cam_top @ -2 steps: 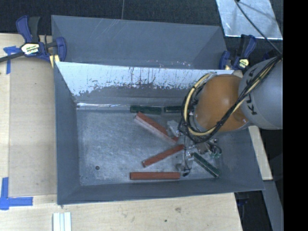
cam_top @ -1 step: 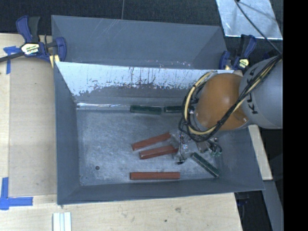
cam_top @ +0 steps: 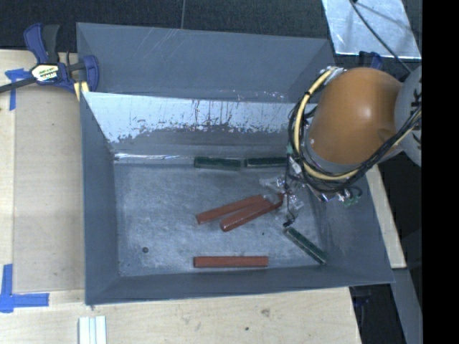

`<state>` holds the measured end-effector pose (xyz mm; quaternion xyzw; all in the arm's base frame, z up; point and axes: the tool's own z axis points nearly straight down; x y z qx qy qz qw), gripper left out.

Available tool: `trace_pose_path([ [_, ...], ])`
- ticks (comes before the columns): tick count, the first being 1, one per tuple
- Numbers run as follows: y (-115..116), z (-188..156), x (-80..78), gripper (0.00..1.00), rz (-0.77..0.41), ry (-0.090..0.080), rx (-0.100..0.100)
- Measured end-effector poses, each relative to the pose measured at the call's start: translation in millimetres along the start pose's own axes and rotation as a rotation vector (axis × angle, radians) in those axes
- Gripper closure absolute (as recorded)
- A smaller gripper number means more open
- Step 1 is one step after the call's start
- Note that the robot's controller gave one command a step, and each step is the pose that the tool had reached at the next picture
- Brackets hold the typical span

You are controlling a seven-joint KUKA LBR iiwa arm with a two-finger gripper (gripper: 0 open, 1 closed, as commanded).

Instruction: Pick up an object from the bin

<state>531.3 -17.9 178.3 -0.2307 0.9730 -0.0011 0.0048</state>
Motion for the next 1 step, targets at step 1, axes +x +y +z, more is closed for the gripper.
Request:
trace_pose_path([
  [1,-3.8,-52.5,-4.5,1.00,0.067,0.000,0.000],
])
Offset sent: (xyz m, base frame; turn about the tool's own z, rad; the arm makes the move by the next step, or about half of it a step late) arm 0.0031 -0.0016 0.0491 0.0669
